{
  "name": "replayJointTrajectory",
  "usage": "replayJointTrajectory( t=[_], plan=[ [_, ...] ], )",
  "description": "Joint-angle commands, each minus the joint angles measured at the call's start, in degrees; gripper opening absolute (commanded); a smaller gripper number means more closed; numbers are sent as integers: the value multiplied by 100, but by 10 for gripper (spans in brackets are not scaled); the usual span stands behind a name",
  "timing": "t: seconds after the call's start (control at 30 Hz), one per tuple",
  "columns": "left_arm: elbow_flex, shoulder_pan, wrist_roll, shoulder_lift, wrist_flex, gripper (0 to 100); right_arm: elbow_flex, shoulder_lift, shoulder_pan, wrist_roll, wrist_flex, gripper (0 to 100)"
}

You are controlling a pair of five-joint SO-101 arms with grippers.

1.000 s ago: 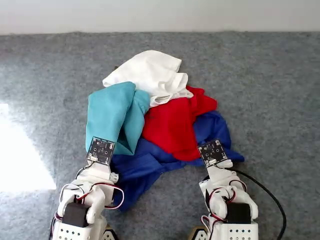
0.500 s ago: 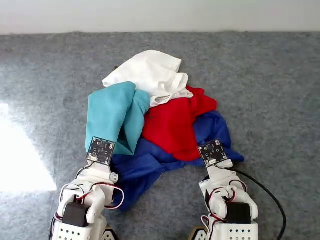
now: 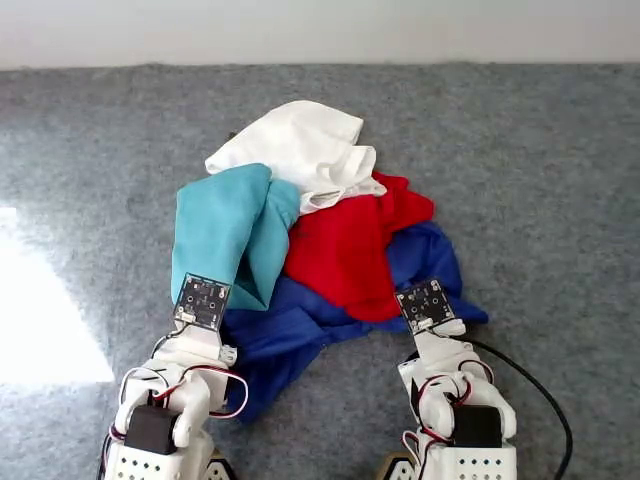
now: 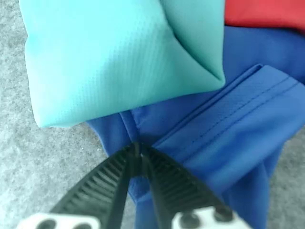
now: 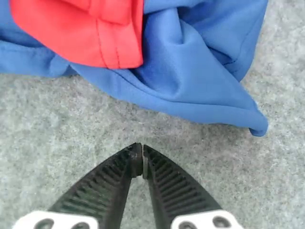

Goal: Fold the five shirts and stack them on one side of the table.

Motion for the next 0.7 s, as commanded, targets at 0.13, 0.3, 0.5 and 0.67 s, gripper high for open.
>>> replayJointTrajectory(
  t=[0.13, 0.3, 0.5, 0.67],
  plan=[
    [-110, -9, 35, -44, 26, 16, 70, -31, 4, -26, 31, 20],
    [-110, -9, 35, -44, 26, 16, 70, -31, 4, -26, 31, 20],
    [-110, -9, 35, -44, 26, 16, 70, -31, 4, -26, 31, 20],
    [-110, -9, 35, -44, 26, 16, 70, -31, 4, -26, 31, 20]
  ],
)
